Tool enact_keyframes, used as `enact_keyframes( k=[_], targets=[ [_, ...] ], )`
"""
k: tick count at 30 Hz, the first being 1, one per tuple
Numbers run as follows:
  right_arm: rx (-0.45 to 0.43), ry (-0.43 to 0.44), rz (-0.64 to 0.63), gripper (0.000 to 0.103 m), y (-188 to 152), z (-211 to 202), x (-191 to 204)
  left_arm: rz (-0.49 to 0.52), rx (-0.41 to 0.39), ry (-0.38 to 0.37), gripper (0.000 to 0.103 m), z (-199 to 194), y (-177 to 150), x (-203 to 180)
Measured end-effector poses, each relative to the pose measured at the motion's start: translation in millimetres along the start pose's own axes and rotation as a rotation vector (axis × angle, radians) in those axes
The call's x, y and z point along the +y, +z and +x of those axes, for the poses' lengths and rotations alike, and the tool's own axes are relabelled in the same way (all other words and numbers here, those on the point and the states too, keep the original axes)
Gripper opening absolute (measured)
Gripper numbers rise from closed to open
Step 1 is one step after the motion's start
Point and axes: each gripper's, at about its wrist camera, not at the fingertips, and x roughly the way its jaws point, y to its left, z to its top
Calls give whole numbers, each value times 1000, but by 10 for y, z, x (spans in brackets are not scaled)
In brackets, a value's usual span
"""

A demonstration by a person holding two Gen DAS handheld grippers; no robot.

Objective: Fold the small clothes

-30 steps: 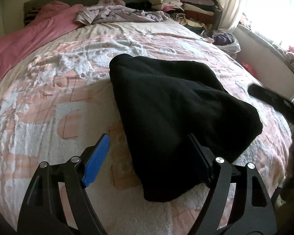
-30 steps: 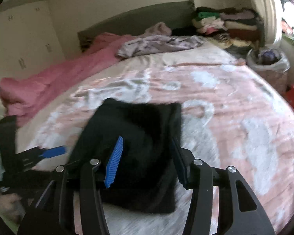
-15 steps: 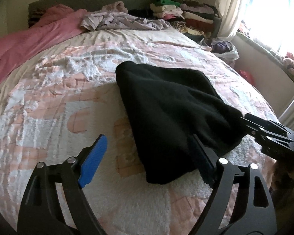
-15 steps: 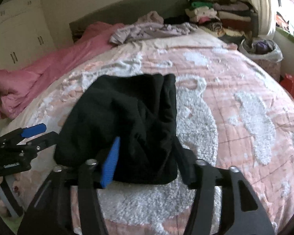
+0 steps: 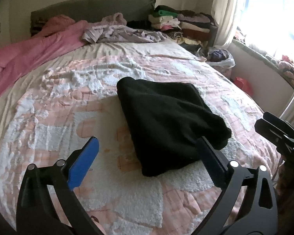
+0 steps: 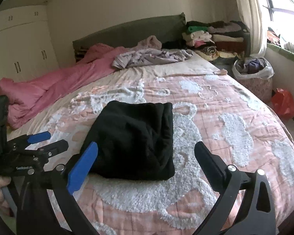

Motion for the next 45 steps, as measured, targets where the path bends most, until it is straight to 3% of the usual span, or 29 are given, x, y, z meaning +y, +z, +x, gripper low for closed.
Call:
enact_keyframes(
  k=[16, 28, 45],
  targets=[
    [-30, -26, -57, 98, -205, -433, 251, -3, -42, 26, 93, -457, -339, 0],
    [30, -30, -64, 98, -464, -456, 327, -38, 7, 13, 93, -512, -616, 55],
    [83, -51, -46, 98, -559, -344, 293, -75, 27, 21, 93, -492, -657, 120]
  ],
)
